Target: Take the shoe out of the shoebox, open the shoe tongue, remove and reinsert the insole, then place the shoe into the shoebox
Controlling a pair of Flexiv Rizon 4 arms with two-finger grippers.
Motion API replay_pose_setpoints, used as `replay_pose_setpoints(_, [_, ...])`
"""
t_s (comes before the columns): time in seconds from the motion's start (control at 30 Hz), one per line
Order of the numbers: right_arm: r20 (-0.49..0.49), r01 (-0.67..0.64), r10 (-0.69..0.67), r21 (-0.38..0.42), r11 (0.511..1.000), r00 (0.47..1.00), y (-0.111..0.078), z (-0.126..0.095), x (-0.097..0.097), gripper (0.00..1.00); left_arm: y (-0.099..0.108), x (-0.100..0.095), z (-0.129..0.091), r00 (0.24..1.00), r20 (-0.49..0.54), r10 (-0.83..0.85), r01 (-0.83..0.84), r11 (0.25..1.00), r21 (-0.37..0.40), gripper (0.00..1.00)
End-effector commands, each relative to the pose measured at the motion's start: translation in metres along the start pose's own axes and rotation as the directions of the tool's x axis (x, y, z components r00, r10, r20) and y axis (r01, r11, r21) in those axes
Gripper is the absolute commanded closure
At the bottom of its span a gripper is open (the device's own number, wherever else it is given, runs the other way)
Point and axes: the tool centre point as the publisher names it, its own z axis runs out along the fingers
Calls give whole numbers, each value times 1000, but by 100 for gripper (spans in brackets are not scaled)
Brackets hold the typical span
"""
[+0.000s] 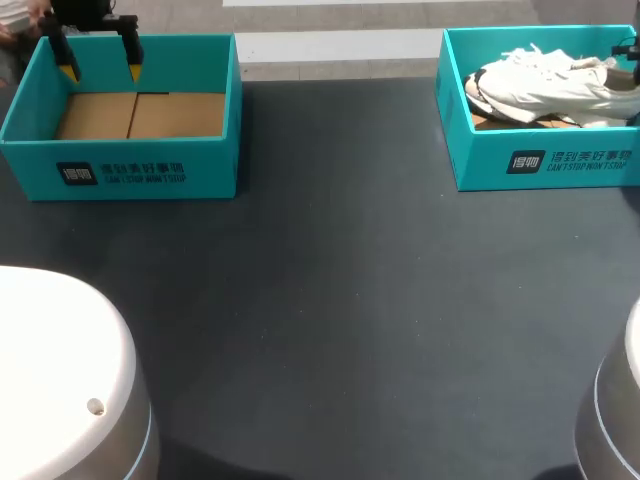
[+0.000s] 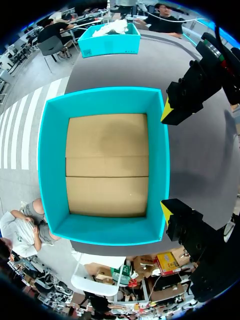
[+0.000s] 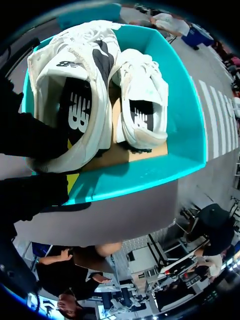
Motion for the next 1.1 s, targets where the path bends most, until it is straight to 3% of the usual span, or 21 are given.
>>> replay_pose_setpoints(0.03, [-1, 16, -16, -29, 999, 1000, -20, -60, -6, 100, 0, 0, 0, 1000, 0, 0, 0, 1000, 0, 0])
replay_pose_setpoints(0.17, [4, 36, -36, -31, 999, 999, -29, -92, -7, 100, 0, 0, 0, 1000, 0, 0, 0, 1000, 0, 0])
replay_pose_setpoints(0.4, [4, 48, -48, 6, 999, 999, -46, -129, -7, 100, 0, 0, 0, 1000, 0, 0, 0, 1000, 0, 0])
replay_pose_setpoints(0.9, [4, 48, -48, 6, 999, 999, -46, -129, -7, 100, 0, 0, 0, 1000, 0, 0, 0, 1000, 0, 0])
replay_pose_setpoints(1.1, [1, 53, -53, -79, 995, 999, -75, -149, 7, 100, 0, 0, 0, 1000, 0, 0, 0, 1000, 0, 0])
